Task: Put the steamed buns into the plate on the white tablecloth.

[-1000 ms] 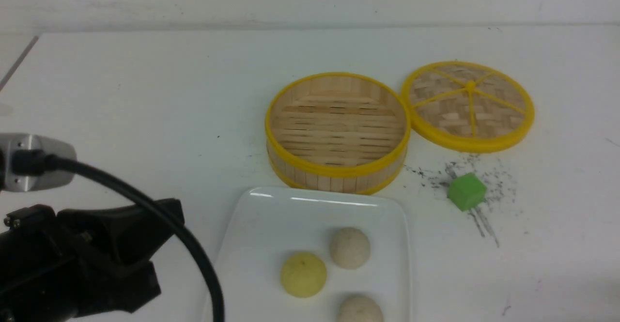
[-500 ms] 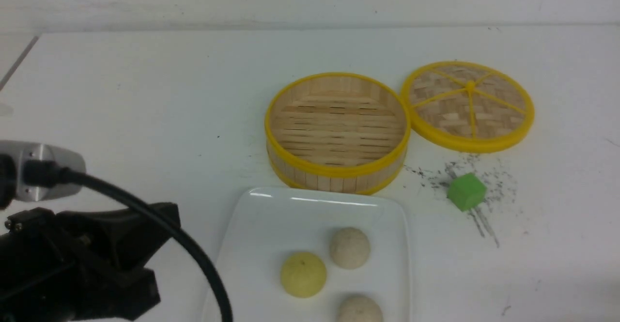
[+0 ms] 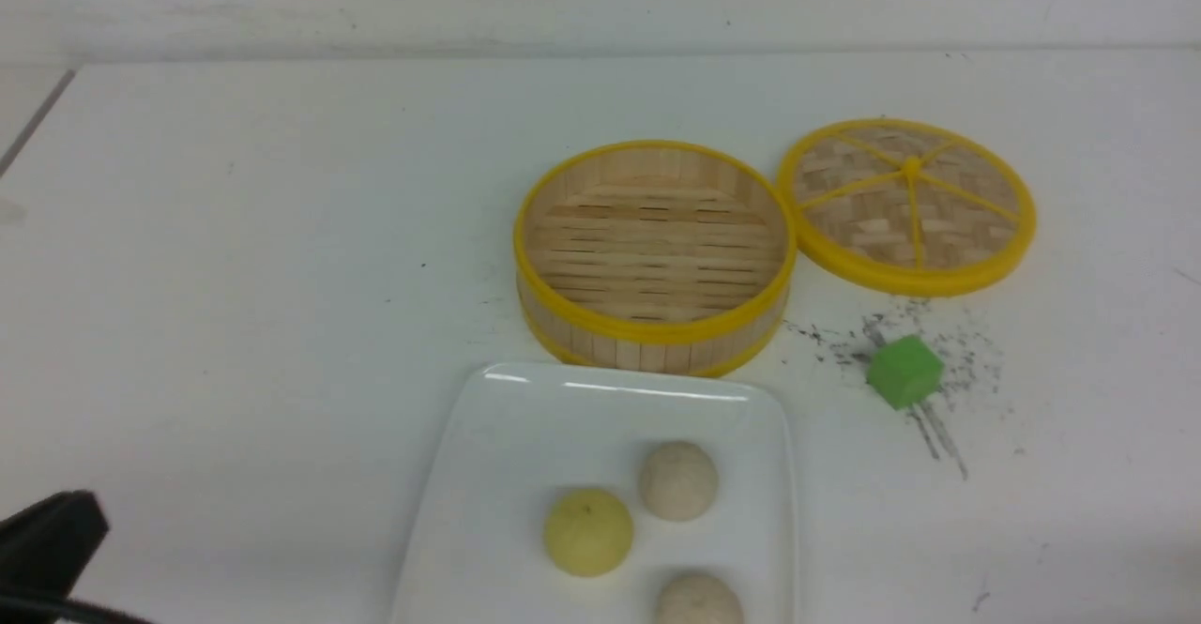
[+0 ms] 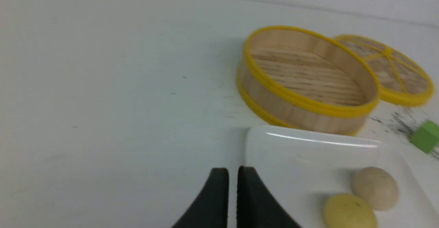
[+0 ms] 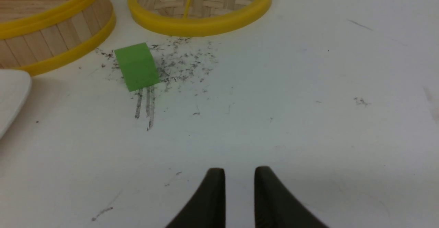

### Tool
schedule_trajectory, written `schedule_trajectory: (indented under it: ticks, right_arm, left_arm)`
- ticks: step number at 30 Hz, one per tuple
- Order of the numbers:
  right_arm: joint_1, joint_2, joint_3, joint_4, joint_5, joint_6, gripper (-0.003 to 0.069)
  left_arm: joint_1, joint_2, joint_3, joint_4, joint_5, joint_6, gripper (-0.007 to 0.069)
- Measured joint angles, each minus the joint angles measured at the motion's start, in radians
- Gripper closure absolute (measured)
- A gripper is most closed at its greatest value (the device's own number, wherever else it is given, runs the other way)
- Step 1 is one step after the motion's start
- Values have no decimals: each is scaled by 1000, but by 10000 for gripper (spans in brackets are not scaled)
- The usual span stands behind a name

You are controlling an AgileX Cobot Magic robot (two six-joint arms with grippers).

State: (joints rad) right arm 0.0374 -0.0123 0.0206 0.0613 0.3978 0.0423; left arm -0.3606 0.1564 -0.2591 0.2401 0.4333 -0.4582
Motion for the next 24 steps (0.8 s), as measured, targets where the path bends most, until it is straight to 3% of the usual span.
schedule_trajectory:
  ticks: [1,4,8,24]
  right_arm:
    - [0,0,0,0,0,0,505]
    - [0,0,0,0,0,0,498]
    - [0,0,0,0,0,0,491]
    - [0,0,0,0,0,0,473]
  left_arm:
    - [97,-82,54,-23,2,42,555]
    - [238,-160,135,-51,2,111,552]
    - [328,-168,209,-57,11,159,551]
    - [345,-169,278,-60,-33,172,537]
